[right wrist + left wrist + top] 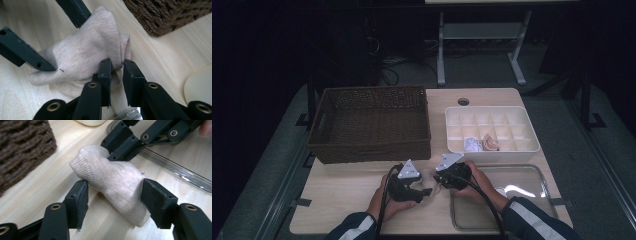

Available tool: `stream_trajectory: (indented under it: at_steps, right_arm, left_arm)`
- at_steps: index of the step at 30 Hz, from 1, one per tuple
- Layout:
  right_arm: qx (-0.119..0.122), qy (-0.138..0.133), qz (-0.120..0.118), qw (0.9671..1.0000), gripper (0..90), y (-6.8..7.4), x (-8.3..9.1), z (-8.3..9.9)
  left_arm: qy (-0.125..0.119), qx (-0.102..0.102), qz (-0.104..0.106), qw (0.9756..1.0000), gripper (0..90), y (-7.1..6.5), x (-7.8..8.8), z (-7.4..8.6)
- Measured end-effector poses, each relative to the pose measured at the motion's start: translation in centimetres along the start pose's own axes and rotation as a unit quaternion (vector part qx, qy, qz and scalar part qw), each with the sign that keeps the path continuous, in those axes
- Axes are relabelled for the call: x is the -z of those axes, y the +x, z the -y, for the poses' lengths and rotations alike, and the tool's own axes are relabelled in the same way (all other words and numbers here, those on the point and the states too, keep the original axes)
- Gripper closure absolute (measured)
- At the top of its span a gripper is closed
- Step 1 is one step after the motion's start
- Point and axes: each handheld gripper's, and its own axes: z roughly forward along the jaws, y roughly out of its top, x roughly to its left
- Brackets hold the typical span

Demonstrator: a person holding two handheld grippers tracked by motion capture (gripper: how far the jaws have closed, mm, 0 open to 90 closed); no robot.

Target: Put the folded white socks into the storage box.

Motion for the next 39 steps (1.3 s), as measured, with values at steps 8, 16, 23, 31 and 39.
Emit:
stream_trajectory:
  at_steps: [8,16,23,31,39]
  right_arm:
    - [-0.005,-0.008,-0.020,0.9998,68.4,-0.6,0.6,-0.2]
    - [-0.009,-0.045,-0.050,0.9977,48.0,-0.8,1.5,-1.2]
    - [-0.023,-0.018,-0.104,0.9942,35.4,-1.0,-0.1,-1.3]
    - [-0.023,0.003,-0.138,0.9901,33.8,-1.4,-1.2,-1.1]
    - [-0.013,0.001,-0.167,0.9859,55.8,-1.3,-1.1,-1.3]
  left_arm:
    - [0.002,-0.010,0.006,0.9999,36.5,0.1,-0.2,0.0]
    - [0.000,-0.024,0.004,0.9997,36.9,0.2,-0.1,0.1]
    - [0.020,-0.066,0.003,0.9976,34.4,0.2,0.4,0.7]
    - [0.035,-0.077,0.002,0.9964,32.5,0.1,0.6,1.1]
    - [0.044,-0.086,0.000,0.9953,28.3,0.3,0.9,1.3]
